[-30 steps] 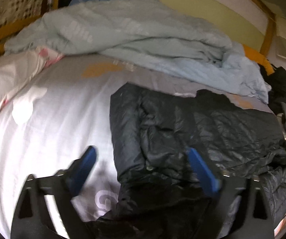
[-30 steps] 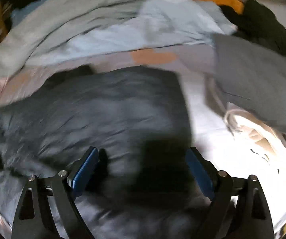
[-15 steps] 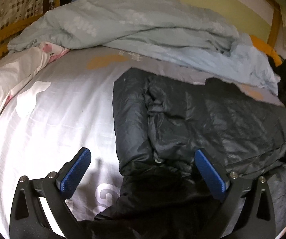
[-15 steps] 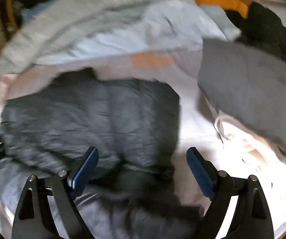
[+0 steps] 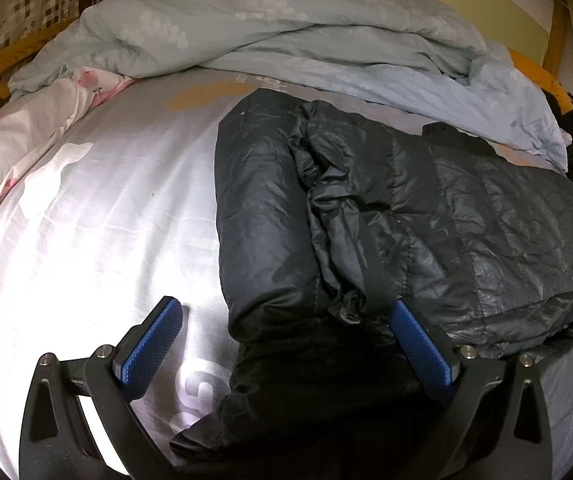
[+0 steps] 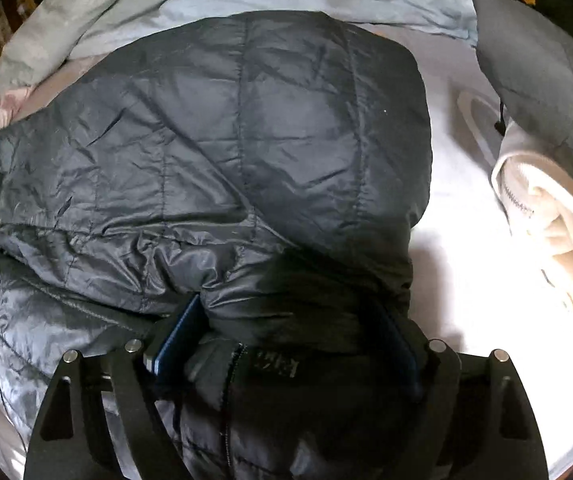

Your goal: Fold large clothes

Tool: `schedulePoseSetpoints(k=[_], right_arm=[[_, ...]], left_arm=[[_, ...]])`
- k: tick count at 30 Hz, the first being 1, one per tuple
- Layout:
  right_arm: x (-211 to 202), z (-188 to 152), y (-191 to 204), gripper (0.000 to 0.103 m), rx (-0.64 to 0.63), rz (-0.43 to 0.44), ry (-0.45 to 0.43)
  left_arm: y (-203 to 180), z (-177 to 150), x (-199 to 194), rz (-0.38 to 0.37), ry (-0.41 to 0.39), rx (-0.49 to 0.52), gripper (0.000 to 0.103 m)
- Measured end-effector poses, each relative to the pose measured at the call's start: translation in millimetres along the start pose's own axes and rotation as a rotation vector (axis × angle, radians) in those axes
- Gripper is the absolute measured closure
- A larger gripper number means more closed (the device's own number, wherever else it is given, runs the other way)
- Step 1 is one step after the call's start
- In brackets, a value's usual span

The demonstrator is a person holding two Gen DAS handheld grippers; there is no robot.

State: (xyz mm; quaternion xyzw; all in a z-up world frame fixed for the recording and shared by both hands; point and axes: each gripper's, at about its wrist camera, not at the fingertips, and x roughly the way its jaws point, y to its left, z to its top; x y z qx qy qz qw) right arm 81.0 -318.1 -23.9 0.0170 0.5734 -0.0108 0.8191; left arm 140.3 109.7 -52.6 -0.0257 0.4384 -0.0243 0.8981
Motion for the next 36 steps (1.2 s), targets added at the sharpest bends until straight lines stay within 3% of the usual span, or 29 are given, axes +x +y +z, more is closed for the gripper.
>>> schedulePoseSetpoints(k=[1, 5, 8, 13, 16, 20, 22, 25, 27, 28, 31, 36], right_arm=[[-8, 1, 2, 0.018, 0.007, 0.005, -0.011], [-69, 13, -3, 0.018, 0.051, 0.084, -0.209], [-89, 33, -3, 0.018, 0.042, 0.091, -0.301], [-45, 72, -9, 0.018, 0.092, 0.078, -0.259], [-6, 72, -9, 0.018, 0.117, 0.105, -0.223], [44, 80, -4, 0.018, 0.082, 0.061, -0.123], [39, 77, -1, 0.018, 0.090, 0.041, -0.119], [5, 58, 1, 0.018, 0.103, 0.079, -0.190], [-22, 40, 2, 0.018, 0.098, 0.110, -0.240], [-31, 33, 2, 0.018, 0.088, 0.121, -0.257], [-67, 4, 7, 0.018, 0.028, 0.104, -0.339], [-122, -52, 11, 0.011, 0.007, 0.087, -0.526]], left_arm=[[0, 0, 0, 0.002, -0.001, 0.000, 0.000], [-3, 0, 0, 0.010, -0.002, 0.006, 0.000], [-3, 0, 0, 0.009, -0.002, 0.006, 0.000], [-2, 1, 0, 0.012, -0.004, 0.007, 0.000], [-3, 1, -1, 0.026, -0.006, 0.009, 0.000], [-4, 1, 0, 0.024, -0.006, 0.017, 0.000], [-3, 2, 1, 0.022, -0.002, 0.013, 0.000], [-5, 2, -4, 0.040, -0.023, 0.008, 0.000], [-8, 2, -22, 0.117, -0.090, -0.006, 0.000], [-12, 1, -38, 0.161, -0.163, 0.003, 0.001], [-34, -5, -83, 0.203, -0.342, 0.113, 0.001], [-59, -31, -148, 0.101, -0.473, 0.189, 0.000]])
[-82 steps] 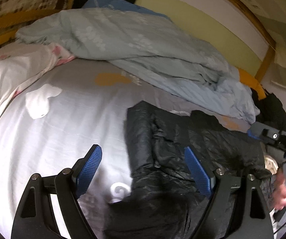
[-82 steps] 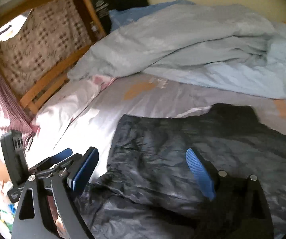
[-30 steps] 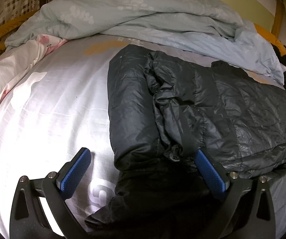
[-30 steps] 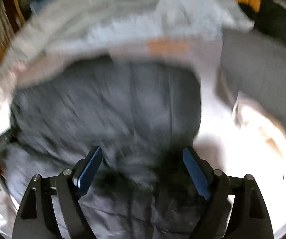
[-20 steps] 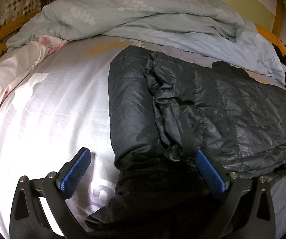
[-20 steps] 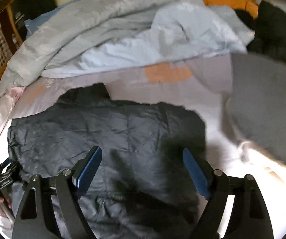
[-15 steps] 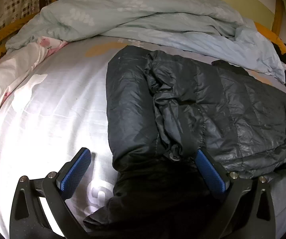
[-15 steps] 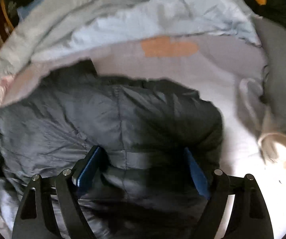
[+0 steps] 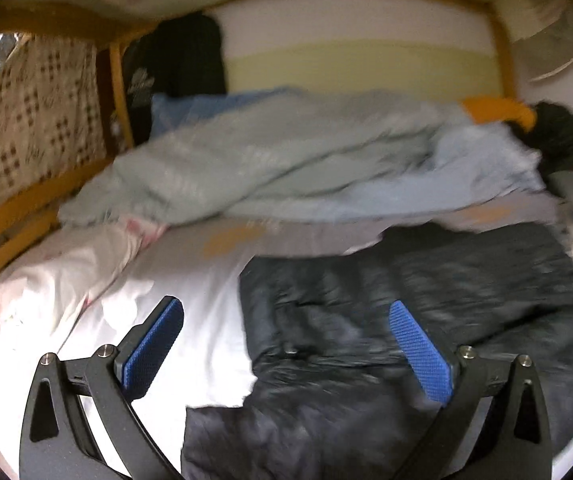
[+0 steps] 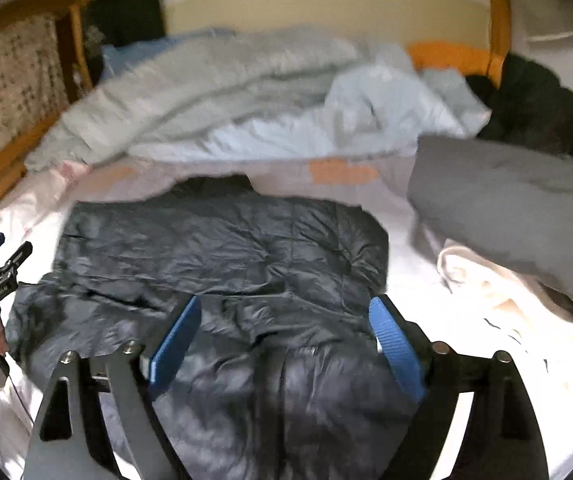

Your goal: Fold large clothes

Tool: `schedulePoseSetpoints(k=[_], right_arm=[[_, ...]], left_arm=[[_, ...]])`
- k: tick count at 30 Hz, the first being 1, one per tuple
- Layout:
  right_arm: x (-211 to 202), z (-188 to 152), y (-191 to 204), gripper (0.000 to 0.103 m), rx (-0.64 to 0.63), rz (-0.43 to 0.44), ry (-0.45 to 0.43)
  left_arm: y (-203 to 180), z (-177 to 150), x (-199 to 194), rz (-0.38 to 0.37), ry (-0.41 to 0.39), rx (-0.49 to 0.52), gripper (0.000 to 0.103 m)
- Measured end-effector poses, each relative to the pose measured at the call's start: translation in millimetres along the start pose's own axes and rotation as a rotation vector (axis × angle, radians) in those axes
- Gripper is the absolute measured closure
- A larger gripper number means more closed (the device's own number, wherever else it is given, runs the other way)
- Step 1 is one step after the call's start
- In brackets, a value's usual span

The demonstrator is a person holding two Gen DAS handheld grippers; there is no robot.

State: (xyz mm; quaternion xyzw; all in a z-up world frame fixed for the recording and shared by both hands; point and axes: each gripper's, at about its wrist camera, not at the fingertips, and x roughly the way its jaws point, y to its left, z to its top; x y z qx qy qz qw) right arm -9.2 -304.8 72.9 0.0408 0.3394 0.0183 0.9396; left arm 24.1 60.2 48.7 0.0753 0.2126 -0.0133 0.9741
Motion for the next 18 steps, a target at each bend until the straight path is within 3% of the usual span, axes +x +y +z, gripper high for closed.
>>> schedulePoseSetpoints(k=[2, 8, 10, 11, 13, 16, 18], right_arm=[[-27, -13, 2, 0.000, 0.034, -0.037, -0.095], [-64, -60, 8, 0.000, 0.117, -0.196, -0.372], [-72, -78, 9, 0.000, 0.128, -0.294, -0.468], [-75, -86, 12, 0.000, 0.125, -0.410, -0.511], [-75, -88, 19, 0.000, 0.061, -0.456, -0.508], [-65, -80, 18, 0.000, -0.005, -0.367, -0.386], [-61, -84, 18, 0.000, -0.016, -0.395, -0.397]], left_arm=[[-6, 0, -25, -0.035, -0.041, -0.009, 0.000], [-15, -29, -83, -0.167, -0.189, -0.127, 0.000], [-20, -39, -94, -0.141, -0.234, -0.138, 0.000], [-23, -41, -96, -0.120, -0.246, -0.134, 0.000], [-33, -42, -91, -0.066, -0.213, -0.099, 0.000], [-41, -45, -86, -0.070, -0.185, -0.082, 0.000], [-43, -46, -88, -0.064, -0.202, -0.094, 0.000]])
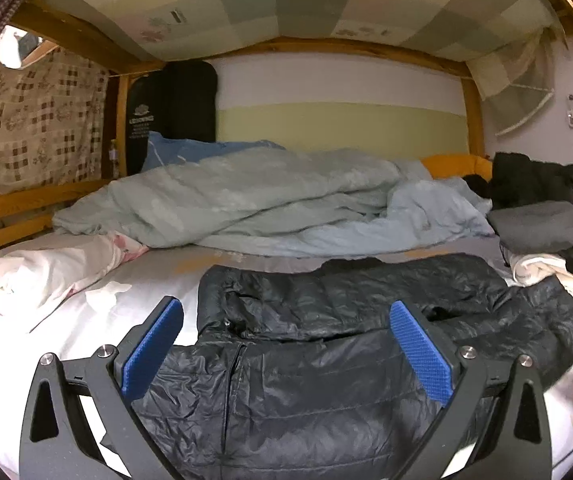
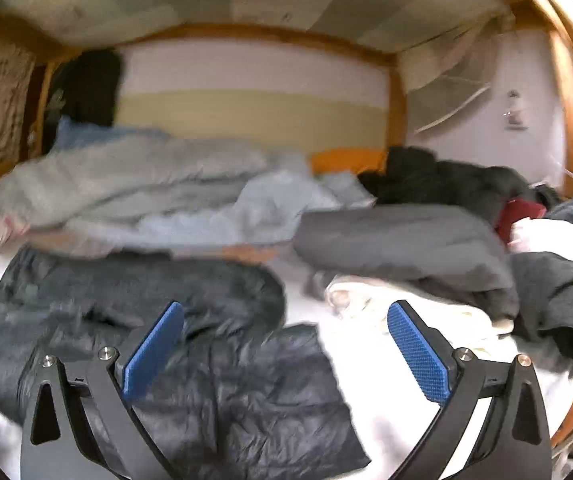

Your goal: Fold large clothes

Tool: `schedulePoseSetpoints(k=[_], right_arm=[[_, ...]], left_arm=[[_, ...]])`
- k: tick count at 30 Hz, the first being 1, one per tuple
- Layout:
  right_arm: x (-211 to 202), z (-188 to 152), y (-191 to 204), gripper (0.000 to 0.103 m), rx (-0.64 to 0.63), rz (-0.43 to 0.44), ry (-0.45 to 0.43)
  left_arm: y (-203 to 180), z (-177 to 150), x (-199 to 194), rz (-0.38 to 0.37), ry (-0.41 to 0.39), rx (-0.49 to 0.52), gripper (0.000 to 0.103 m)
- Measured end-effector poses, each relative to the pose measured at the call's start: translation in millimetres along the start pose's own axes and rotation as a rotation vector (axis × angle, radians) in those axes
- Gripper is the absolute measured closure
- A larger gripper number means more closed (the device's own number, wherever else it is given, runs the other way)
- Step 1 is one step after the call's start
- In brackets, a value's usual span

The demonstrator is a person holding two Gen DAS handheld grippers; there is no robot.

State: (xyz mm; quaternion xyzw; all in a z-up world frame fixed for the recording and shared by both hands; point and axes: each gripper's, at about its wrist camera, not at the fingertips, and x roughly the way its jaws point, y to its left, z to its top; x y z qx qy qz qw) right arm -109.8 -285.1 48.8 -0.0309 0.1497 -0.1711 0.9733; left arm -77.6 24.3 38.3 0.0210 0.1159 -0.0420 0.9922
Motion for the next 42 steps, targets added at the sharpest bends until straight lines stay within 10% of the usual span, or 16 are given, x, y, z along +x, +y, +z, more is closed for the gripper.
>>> schedulePoseSetpoints(k=[9, 15, 20, 26, 38, 39, 42], right_arm=[[-7, -9, 1, 0.000, 0.019, 0.044, 0.000], [-2, -15, 28, 0.000, -0.249, 0.385, 0.179], [-2, -52, 70, 0.000, -0.502, 0.498, 0.310], [-8, -96, 110, 0.001, -0.761, 0.372, 0.273], [44, -80, 67, 0.001, -0.568, 0.116, 0.365], [45, -78, 64, 0.001, -0.571, 0.098, 0.356], [48, -76, 58, 0.013, -0.581, 0.078, 0.337]], left_arm=[[-12, -15, 14, -0.068, 0.138, 0.042, 0.000], [-36, -45, 19, -0.148, 0.300, 0.111, 0.000], [-64, -79, 17, -0.186, 0.423, 0.264, 0.000], [-78, -91, 24, -0.129, 0.443, 0.362, 0.000], [-13, -89, 60, 0.120, 0.512, 0.183, 0.002], [-7, -88, 59, 0.133, 0.509, 0.164, 0.005], [9, -79, 58, 0.090, 0.497, 0.095, 0.068]])
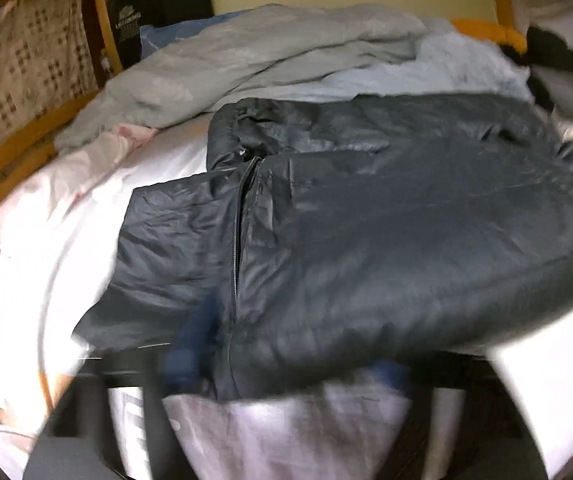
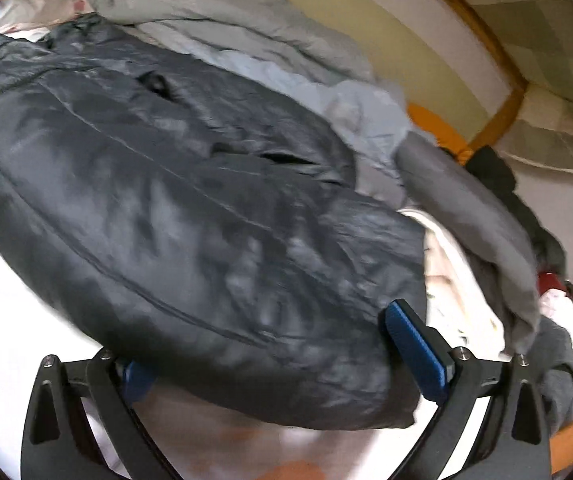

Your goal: Fold large clothes

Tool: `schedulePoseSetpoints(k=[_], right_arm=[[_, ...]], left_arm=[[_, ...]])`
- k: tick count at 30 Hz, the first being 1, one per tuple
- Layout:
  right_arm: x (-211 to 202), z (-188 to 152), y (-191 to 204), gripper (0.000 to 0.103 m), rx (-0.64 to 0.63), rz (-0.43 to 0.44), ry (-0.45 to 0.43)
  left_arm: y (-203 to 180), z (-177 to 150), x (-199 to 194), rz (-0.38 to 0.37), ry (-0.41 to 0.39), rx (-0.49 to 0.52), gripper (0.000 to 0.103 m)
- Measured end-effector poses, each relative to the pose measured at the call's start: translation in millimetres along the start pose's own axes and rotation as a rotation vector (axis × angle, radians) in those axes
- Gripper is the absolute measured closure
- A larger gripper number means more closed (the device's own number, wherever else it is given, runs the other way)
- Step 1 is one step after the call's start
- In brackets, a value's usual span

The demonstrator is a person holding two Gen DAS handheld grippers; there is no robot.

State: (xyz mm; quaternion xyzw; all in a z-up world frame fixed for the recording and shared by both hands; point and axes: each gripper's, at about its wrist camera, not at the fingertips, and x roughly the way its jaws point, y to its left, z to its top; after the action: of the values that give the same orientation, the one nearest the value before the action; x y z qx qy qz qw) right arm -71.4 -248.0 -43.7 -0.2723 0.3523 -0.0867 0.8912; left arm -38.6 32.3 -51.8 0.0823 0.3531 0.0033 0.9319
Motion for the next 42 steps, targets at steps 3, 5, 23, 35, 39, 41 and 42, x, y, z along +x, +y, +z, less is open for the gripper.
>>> schedulePoseSetpoints(k=[3, 5, 23, 35, 39, 41, 42], right_arm=[[-4, -1, 1, 0.072, -0.008, 0.106, 0.010], [-15, -5, 6, 0.080, -0.018, 0.105, -0.002], [-93, 29, -62, 0.053, 0.185, 0.244, -0.107], [69, 152, -90, 0.079, 0.289, 0.258, 0.005], [107, 163, -79, 0.079, 0.263, 0.212, -0.005], [117, 168, -69, 0.078, 0.221, 0.179, -0.007], [119, 168, -68, 0.077, 0.222, 0.170, 0.002]], left_arm=[[-2, 3, -18, -0.040, -0.084, 0.027, 0.089], [-5, 5, -31, -0.025, -0.124, 0.053, 0.090], [24, 49, -81, 0.003, -0.131, 0.118, 0.061], [24, 153, -35, -0.048, -0.282, 0.070, 0.046], [16, 139, -41, -0.053, -0.332, 0.104, 0.041], [11, 135, -33, -0.082, -0.311, 0.135, 0.041], [7, 135, -25, -0.080, -0.283, 0.150, 0.041]])
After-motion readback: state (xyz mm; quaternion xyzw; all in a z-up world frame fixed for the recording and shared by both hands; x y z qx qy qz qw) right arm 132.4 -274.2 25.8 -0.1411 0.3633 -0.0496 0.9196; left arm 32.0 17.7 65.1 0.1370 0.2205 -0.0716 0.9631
